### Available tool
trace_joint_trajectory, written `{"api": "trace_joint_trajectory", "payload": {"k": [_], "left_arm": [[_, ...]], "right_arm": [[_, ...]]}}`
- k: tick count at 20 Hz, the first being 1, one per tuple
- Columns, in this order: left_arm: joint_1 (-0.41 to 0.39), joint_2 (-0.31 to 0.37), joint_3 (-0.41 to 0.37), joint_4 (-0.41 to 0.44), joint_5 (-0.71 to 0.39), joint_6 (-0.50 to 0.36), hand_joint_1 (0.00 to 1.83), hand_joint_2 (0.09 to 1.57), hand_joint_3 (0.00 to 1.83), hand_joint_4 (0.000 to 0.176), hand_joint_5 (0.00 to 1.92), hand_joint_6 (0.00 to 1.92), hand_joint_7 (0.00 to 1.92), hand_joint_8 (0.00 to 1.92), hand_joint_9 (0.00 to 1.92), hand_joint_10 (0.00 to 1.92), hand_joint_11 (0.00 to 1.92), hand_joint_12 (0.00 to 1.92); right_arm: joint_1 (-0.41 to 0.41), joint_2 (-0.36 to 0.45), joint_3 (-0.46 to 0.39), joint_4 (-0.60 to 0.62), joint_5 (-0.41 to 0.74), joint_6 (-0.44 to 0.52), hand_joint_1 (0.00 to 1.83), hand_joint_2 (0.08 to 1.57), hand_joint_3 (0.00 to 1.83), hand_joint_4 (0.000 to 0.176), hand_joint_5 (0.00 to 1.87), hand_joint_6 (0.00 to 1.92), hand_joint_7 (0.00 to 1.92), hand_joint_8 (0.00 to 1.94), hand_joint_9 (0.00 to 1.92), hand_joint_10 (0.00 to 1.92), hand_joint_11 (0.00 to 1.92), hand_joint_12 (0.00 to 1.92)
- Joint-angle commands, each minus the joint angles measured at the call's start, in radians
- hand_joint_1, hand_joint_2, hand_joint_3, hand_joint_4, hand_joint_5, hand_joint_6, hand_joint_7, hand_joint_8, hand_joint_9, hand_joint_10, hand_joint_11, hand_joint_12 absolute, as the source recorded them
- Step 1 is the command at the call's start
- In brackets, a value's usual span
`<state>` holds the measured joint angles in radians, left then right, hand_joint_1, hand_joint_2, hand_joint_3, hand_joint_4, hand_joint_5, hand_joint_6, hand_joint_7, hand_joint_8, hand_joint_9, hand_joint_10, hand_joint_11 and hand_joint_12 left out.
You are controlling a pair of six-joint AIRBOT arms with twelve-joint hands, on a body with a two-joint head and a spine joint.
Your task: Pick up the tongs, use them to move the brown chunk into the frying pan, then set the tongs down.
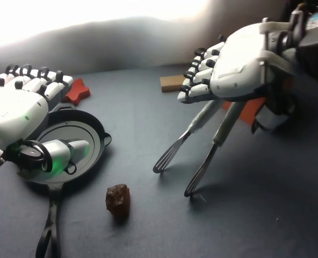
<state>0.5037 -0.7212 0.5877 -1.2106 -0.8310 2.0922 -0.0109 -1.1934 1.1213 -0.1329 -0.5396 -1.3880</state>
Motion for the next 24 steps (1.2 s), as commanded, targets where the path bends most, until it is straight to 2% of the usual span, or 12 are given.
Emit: {"api": "trace_joint_trajectory", "payload": {"k": [1,4,8,9,12,13,14,16,20,21,23,24], "left_arm": [[-0.004,0.006,0.007,0.065,-0.067,-0.007,0.24,1.30,0.00,0.009,0.01,0.00,0.03,0.00,0.00,0.00,0.01,0.01],[0.002,0.007,0.017,0.065,-0.067,-0.032,0.29,1.29,0.00,0.010,0.03,0.01,0.04,0.00,0.02,0.01,0.02,0.02],[0.000,0.007,0.025,0.065,-0.067,-0.038,0.23,1.30,0.00,0.010,0.01,0.00,0.02,0.00,0.01,0.00,0.02,0.03],[0.000,0.007,0.024,0.065,-0.067,-0.038,0.22,1.31,0.00,0.005,0.00,0.00,0.02,0.00,0.00,0.00,0.00,0.03],[-0.003,0.007,0.021,0.065,-0.067,-0.044,0.26,1.29,0.00,0.009,0.01,0.00,0.03,0.00,0.00,0.00,0.00,0.05],[-0.006,0.007,0.021,0.065,-0.067,-0.044,0.26,1.30,0.00,0.005,0.01,0.00,0.02,0.00,0.00,0.00,0.00,0.06],[-0.007,0.007,0.021,0.065,-0.067,-0.044,0.25,1.30,0.00,0.012,0.01,0.00,0.01,0.00,0.00,0.00,0.00,0.06],[-0.009,0.007,0.019,0.065,-0.067,-0.044,0.27,1.29,0.00,0.014,0.02,0.00,0.04,0.01,0.01,0.00,0.00,0.07],[-0.008,0.007,0.016,0.062,-0.068,-0.044,0.26,1.30,0.00,0.012,0.01,0.00,0.03,0.00,0.00,0.00,0.00,0.05],[-0.007,0.007,0.017,0.062,-0.068,-0.044,0.27,1.30,0.00,0.015,0.02,0.00,0.04,0.00,0.00,0.00,0.00,0.07],[-0.005,0.007,0.017,0.062,-0.068,-0.048,0.29,1.29,0.00,0.013,0.03,0.00,0.05,0.00,0.02,0.00,0.00,0.10],[-0.005,0.007,0.017,0.062,-0.068,-0.049,0.23,1.29,0.00,0.006,0.02,0.00,0.05,0.00,0.02,0.00,0.00,0.12]], "right_arm": [[0.014,0.000,0.007,-0.032,0.050,0.023,1.00,0.97,0.00,0.000,0.00,0.00,0.00,0.00,0.00,0.00,0.00,0.00],[0.002,-0.039,0.044,-0.036,0.057,0.040,1.02,0.95,0.00,0.000,0.00,0.00,0.00,0.00,0.00,0.00,0.00,0.00],[-0.029,-0.085,0.088,-0.103,0.059,0.075,1.05,0.94,0.00,0.000,0.00,0.00,0.00,0.00,0.00,0.00,0.00,0.00],[-0.039,-0.098,0.104,-0.104,0.059,0.075,1.04,0.93,0.00,0.000,0.00,0.00,0.00,0.00,0.00,0.00,0.00,0.00],[-0.064,-0.130,0.147,-0.104,0.074,0.080,1.06,0.93,0.00,0.000,0.00,0.00,0.00,0.00,0.00,0.00,0.00,0.00],[-0.073,-0.141,0.162,-0.105,0.077,0.082,1.07,0.93,0.00,0.000,0.00,0.00,0.00,0.00,0.00,0.00,0.00,0.00],[-0.076,-0.146,0.167,-0.105,0.079,0.082,1.08,0.93,0.00,0.000,0.00,0.00,0.00,0.00,0.00,0.00,0.00,0.00],[-0.089,-0.161,0.188,-0.105,0.093,0.084,1.07,0.93,0.00,0.000,0.00,0.00,0.00,0.00,0.00,0.00,0.00,0.00],[-0.106,-0.187,0.225,-0.105,0.109,0.091,1.07,0.93,0.00,0.000,0.00,0.00,0.00,0.00,0.00,0.00,0.00,0.00],[-0.110,-0.192,0.232,-0.105,0.114,0.091,1.06,0.93,0.00,0.000,0.00,0.00,0.00,0.00,0.00,0.00,0.00,0.00],[-0.117,-0.199,0.244,-0.106,0.119,0.091,1.08,0.93,0.00,0.000,0.00,0.00,0.00,0.00,0.00,0.00,0.00,0.00],[-0.120,-0.200,0.245,-0.108,0.121,0.091,1.08,0.93,0.00,0.000,0.00,0.00,0.00,0.00,0.00,0.00,0.00,0.00]]}}
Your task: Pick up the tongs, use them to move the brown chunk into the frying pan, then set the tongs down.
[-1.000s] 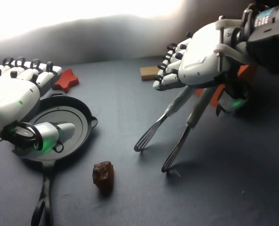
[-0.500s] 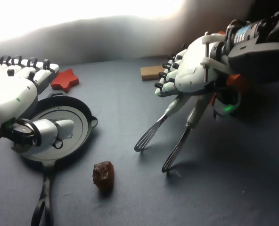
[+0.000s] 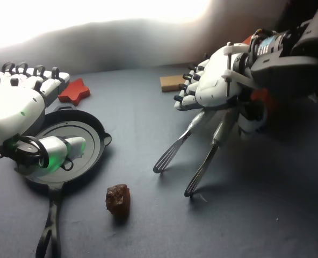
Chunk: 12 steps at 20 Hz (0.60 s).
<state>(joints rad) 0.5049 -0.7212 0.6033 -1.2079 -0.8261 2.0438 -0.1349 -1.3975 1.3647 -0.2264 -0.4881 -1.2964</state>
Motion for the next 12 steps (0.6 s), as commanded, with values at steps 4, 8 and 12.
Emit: {"api": "trace_joint_trajectory", "payload": {"k": [4,8,12], "left_arm": [[-0.005,0.007,0.004,0.060,-0.072,-0.002,0.24,1.28,0.00,0.005,0.04,0.01,0.07,0.00,0.04,0.00,0.00,0.18],[-0.005,0.007,0.008,0.059,-0.067,-0.002,0.25,1.28,0.00,0.000,0.04,0.00,0.07,0.00,0.05,0.00,0.00,0.22],[-0.004,0.007,0.017,0.059,-0.067,-0.002,0.30,1.28,0.00,0.000,0.04,0.00,0.07,0.00,0.03,0.00,0.00,0.14]], "right_arm": [[-0.012,0.004,0.002,-0.030,0.081,-0.001,1.08,0.92,0.00,0.000,0.00,0.00,0.00,0.00,0.00,0.00,0.00,0.00],[-0.011,0.004,0.002,-0.030,0.079,-0.001,1.07,0.94,0.00,0.000,0.00,0.00,0.00,0.00,0.00,0.00,0.00,0.00],[-0.011,0.007,0.001,-0.030,0.083,-0.001,1.05,0.96,0.01,0.000,0.00,0.00,0.00,0.00,0.00,0.00,0.00,0.00]]}}
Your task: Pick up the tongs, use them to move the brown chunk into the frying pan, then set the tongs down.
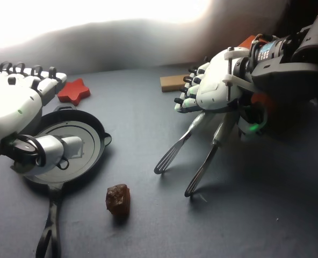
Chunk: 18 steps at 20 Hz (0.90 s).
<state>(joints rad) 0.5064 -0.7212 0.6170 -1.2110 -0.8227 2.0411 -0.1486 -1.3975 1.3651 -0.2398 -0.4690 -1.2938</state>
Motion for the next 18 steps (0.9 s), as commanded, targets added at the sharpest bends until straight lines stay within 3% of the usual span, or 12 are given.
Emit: {"api": "trace_joint_trajectory", "payload": {"k": [1,7,9,11,16,18], "left_arm": [[-0.005,0.007,0.006,0.061,-0.070,0.000,0.28,1.29,0.00,0.000,0.04,0.00,0.07,0.00,0.04,0.01,0.00,0.16],[0.003,0.007,0.026,0.050,-0.086,0.000,0.29,1.28,0.00,0.000,0.04,0.00,0.06,0.00,0.03,0.00,0.00,0.12],[0.005,0.007,0.027,0.051,-0.088,0.001,0.29,1.27,0.00,0.015,0.05,0.00,0.07,0.00,0.04,0.00,0.00,0.11],[0.005,0.007,0.026,0.053,-0.088,0.006,0.28,1.27,0.00,0.017,0.04,0.00,0.06,0.00,0.04,0.00,0.00,0.09],[0.001,0.007,0.025,0.053,-0.089,0.042,0.29,1.27,0.00,0.015,0.03,0.00,0.06,0.00,0.05,0.00,0.00,0.19],[0.000,0.007,0.024,0.053,-0.089,0.070,0.29,1.28,0.00,0.012,0.02,0.00,0.05,0.00,0.03,0.01,0.00,0.13]], "right_arm": [[0.003,0.007,0.001,-0.017,0.066,-0.003,1.03,0.96,0.01,0.000,0.00,0.00,0.00,0.00,0.00,0.00,0.00,0.00],[0.001,0.008,0.000,-0.017,0.072,-0.002,1.04,0.99,0.02,0.000,0.00,0.00,0.00,0.00,0.00,0.00,0.00,0.00],[-0.001,0.008,0.000,-0.017,0.072,-0.002,1.04,1.01,0.03,0.000,0.03,0.01,0.02,0.01,0.01,0.00,0.00,0.00],[-0.002,0.008,0.000,-0.017,0.073,0.000,1.00,1.06,0.03,0.000,0.12,0.03,0.13,0.02,0.09,0.03,0.01,0.01],[-0.003,0.008,0.001,-0.017,0.073,0.006,1.01,1.12,0.01,0.000,0.38,0.06,0.38,0.03,0.30,0.05,0.00,0.74],[-0.003,0.008,0.001,-0.017,0.073,0.006,1.04,1.13,0.00,0.000,0.52,0.08,0.54,0.03,0.43,0.07,0.00,0.98]]}}
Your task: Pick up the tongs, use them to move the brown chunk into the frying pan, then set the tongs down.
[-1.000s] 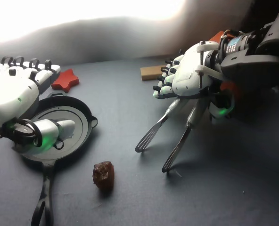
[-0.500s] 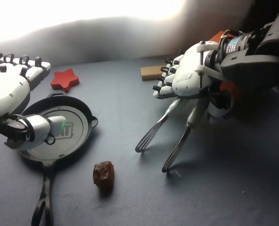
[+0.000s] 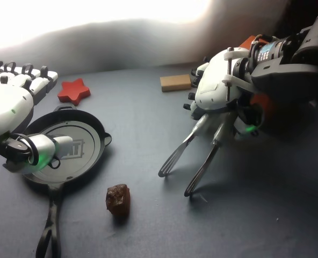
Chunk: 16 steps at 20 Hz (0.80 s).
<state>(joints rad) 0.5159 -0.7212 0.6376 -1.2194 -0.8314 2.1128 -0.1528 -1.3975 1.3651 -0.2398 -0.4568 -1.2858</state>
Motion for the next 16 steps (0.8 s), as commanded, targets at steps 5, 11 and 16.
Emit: {"api": "trace_joint_trajectory", "payload": {"k": [5,11,16], "left_arm": [[-0.012,0.007,0.005,0.025,-0.080,0.021,0.31,1.27,0.00,0.014,0.04,0.00,0.07,0.00,0.04,0.00,0.00,0.20],[-0.014,0.006,0.007,-0.020,-0.102,-0.003,0.32,1.28,0.00,0.014,0.05,0.00,0.07,0.00,0.04,0.00,0.00,0.17],[-0.025,0.006,0.005,-0.032,-0.135,-0.022,0.27,1.29,0.00,0.011,0.05,0.00,0.09,0.00,0.05,0.00,0.00,0.14]], "right_arm": [[0.003,0.009,0.000,-0.017,0.062,-0.002,1.09,1.17,0.01,0.000,0.74,0.08,0.79,0.02,0.66,0.08,0.04,1.32],[0.016,0.016,-0.018,-0.017,0.062,0.020,1.12,1.19,0.01,0.000,0.80,0.08,0.85,0.02,0.75,0.10,0.21,1.34],[0.052,0.049,-0.078,-0.017,0.051,0.048,1.09,1.23,0.03,0.000,0.70,1.23,0.90,0.01,0.80,0.09,0.26,1.38]]}}
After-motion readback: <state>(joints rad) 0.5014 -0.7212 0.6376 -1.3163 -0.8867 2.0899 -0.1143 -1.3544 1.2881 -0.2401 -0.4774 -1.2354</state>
